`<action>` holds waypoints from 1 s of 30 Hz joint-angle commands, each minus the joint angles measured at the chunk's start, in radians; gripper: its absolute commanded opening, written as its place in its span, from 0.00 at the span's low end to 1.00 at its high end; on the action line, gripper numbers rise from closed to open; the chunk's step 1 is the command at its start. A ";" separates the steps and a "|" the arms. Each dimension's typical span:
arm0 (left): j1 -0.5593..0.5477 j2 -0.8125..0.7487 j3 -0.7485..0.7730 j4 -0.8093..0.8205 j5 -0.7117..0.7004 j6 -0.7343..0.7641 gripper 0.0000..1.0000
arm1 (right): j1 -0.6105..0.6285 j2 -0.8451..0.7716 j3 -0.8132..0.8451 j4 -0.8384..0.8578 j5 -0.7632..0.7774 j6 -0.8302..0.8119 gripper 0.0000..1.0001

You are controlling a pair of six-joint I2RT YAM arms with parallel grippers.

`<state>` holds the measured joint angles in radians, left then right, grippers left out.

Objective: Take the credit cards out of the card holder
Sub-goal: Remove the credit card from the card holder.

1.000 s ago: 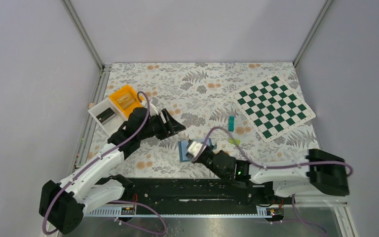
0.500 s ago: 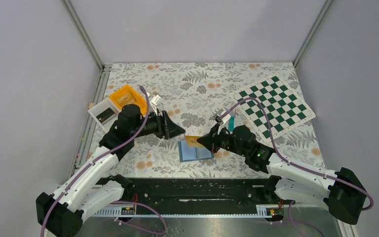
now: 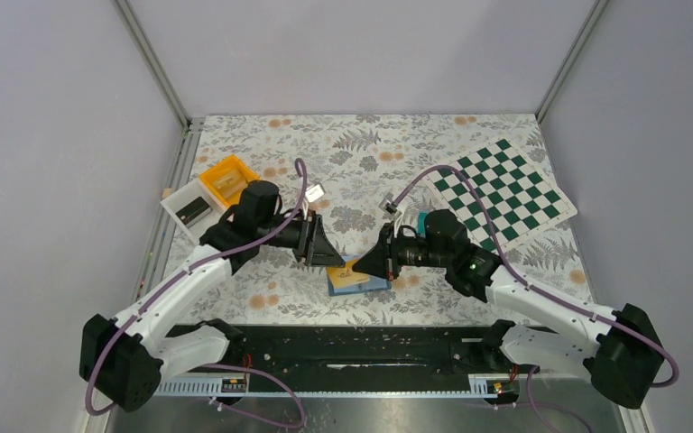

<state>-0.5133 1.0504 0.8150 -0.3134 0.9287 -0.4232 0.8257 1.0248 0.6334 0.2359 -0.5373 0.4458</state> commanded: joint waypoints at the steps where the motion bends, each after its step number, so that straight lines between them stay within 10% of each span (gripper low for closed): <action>1: -0.034 0.041 0.044 -0.011 0.091 0.045 0.42 | -0.016 0.045 0.056 0.004 -0.098 0.045 0.01; 6: -0.047 0.070 0.060 -0.023 0.086 0.044 0.00 | -0.025 0.070 0.059 0.034 -0.092 0.085 0.01; 17: -0.042 0.102 -0.025 0.286 0.114 -0.219 0.00 | -0.075 0.056 0.060 0.046 -0.060 0.148 0.17; 22: -0.019 0.070 -0.085 0.418 0.026 -0.353 0.00 | -0.104 -0.001 0.001 0.052 0.109 0.229 0.76; 30: -0.011 0.001 -0.279 0.812 -0.322 -0.742 0.00 | -0.105 -0.030 -0.155 0.375 0.219 0.496 0.75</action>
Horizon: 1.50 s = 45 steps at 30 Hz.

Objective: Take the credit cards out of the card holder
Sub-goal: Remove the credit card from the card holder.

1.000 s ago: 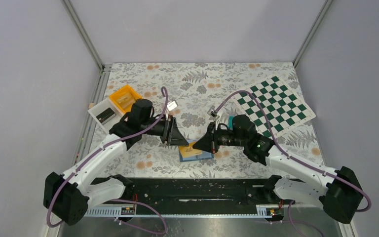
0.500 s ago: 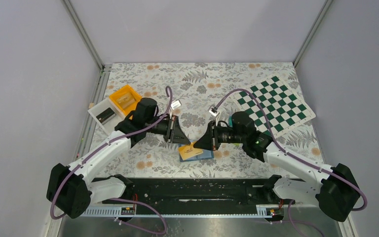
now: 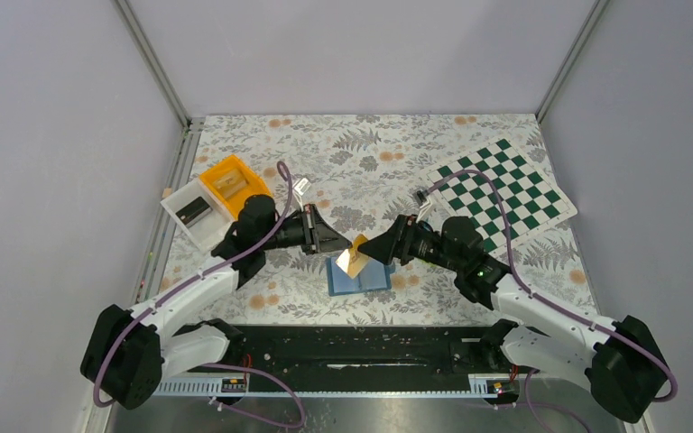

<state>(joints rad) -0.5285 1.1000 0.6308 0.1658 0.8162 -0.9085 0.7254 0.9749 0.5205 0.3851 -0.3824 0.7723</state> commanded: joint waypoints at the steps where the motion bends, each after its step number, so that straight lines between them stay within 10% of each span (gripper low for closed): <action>1: 0.005 -0.053 -0.129 0.410 -0.249 -0.306 0.00 | -0.005 0.039 -0.049 0.276 0.055 0.199 0.74; 14: -0.023 -0.026 -0.283 0.772 -0.458 -0.477 0.00 | 0.007 0.139 -0.100 0.458 0.089 0.321 0.68; 23: -0.040 -0.001 -0.283 0.787 -0.471 -0.450 0.00 | 0.023 0.242 -0.092 0.601 0.024 0.357 0.42; 29: -0.022 0.004 -0.279 0.770 -0.392 -0.405 0.15 | 0.018 0.278 -0.069 0.649 -0.113 0.293 0.00; 33: 0.057 -0.063 -0.260 0.634 -0.239 -0.346 0.46 | 0.007 0.295 -0.034 0.585 -0.303 0.227 0.00; 45: 0.139 -0.206 0.116 -0.396 0.184 0.307 0.58 | 0.006 0.349 0.002 0.532 -0.653 0.128 0.00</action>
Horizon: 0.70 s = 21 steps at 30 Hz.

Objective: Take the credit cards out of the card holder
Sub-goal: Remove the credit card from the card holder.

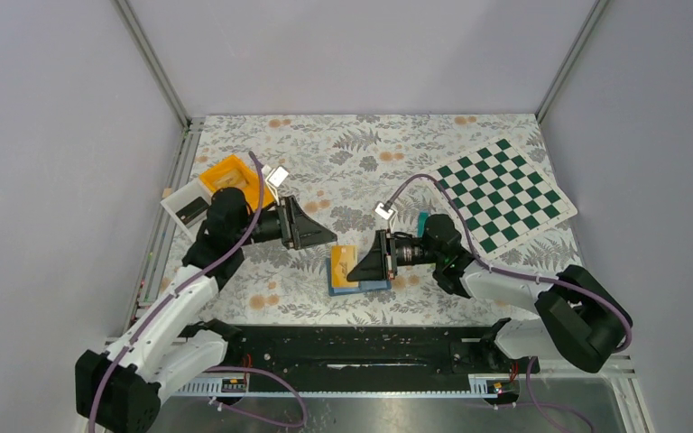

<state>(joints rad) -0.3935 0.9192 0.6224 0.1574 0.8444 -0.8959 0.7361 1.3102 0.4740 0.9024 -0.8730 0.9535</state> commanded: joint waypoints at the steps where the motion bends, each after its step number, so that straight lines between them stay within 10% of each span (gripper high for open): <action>1: 0.005 -0.018 0.149 -0.446 0.163 0.332 0.57 | -0.005 0.020 0.053 0.011 -0.181 -0.056 0.00; 21: -0.082 0.208 0.176 -0.493 0.265 0.389 0.42 | -0.006 0.241 0.075 0.412 -0.327 0.241 0.00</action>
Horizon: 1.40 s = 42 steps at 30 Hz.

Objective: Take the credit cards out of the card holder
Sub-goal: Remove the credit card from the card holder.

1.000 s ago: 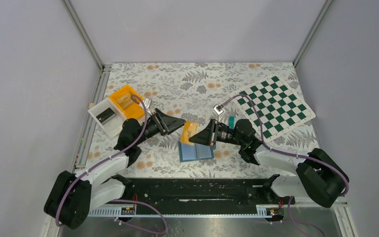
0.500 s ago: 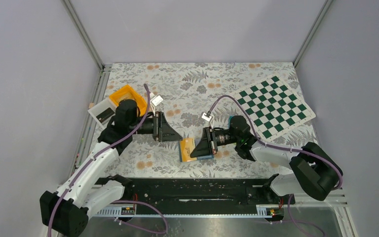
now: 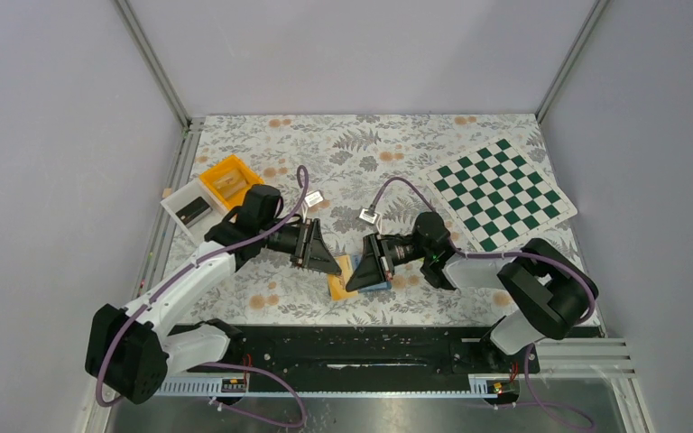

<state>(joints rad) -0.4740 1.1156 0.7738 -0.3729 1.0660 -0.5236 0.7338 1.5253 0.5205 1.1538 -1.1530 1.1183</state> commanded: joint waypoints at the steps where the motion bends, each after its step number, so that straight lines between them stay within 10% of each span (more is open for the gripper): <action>1: -0.001 0.016 0.029 0.037 0.044 0.015 0.42 | -0.003 0.032 0.028 0.167 -0.049 0.080 0.00; 27: 0.034 0.054 0.039 0.136 0.075 -0.066 0.32 | -0.002 0.064 -0.012 0.178 -0.060 0.058 0.00; 42: 0.034 0.044 0.010 0.184 0.110 -0.097 0.08 | -0.002 0.070 -0.004 0.169 -0.050 0.058 0.00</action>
<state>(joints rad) -0.4438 1.1866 0.7910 -0.2363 1.1275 -0.6228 0.7330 1.5887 0.5091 1.2701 -1.1904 1.1942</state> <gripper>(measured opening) 0.116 0.020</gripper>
